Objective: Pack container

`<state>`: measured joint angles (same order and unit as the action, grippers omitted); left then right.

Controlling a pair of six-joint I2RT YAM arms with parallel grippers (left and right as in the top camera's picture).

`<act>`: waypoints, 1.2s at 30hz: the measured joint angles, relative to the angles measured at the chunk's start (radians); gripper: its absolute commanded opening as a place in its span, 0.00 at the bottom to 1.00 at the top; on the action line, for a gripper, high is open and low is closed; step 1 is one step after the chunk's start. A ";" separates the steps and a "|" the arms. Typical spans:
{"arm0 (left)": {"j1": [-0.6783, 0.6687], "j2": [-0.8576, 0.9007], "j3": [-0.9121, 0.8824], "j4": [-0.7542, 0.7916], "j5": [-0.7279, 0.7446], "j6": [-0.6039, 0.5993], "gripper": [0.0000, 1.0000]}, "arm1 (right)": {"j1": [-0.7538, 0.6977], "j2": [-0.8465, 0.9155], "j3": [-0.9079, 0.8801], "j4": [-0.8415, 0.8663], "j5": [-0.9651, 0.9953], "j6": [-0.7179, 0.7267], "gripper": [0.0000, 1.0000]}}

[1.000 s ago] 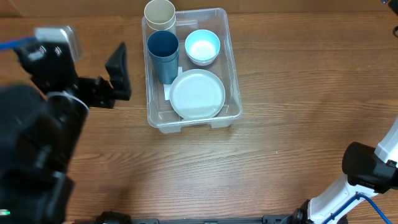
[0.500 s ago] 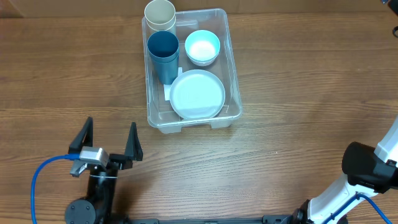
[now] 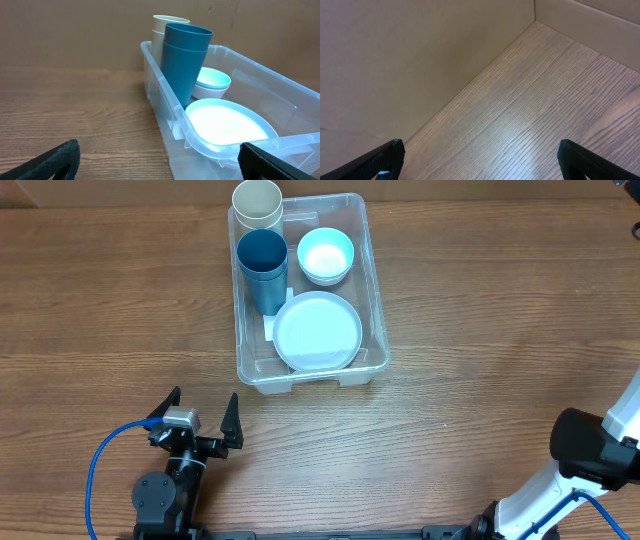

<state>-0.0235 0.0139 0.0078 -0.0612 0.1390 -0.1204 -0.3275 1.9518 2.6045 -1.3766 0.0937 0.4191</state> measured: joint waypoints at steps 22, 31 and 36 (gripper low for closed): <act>0.000 0.000 0.000 0.000 0.000 0.000 1.00 | 0.325 -0.003 -0.005 0.000 0.006 -0.001 1.00; 0.000 -0.001 0.000 0.000 0.000 0.000 1.00 | 0.439 -0.673 -0.854 0.686 -0.016 -0.001 1.00; 0.000 -0.001 0.000 0.000 0.000 0.000 1.00 | 0.439 -1.112 -1.347 0.775 -0.039 0.000 1.00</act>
<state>-0.0235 0.0128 0.0082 -0.0612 0.1387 -0.1204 0.1116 0.8398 1.2572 -0.6014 0.0551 0.4187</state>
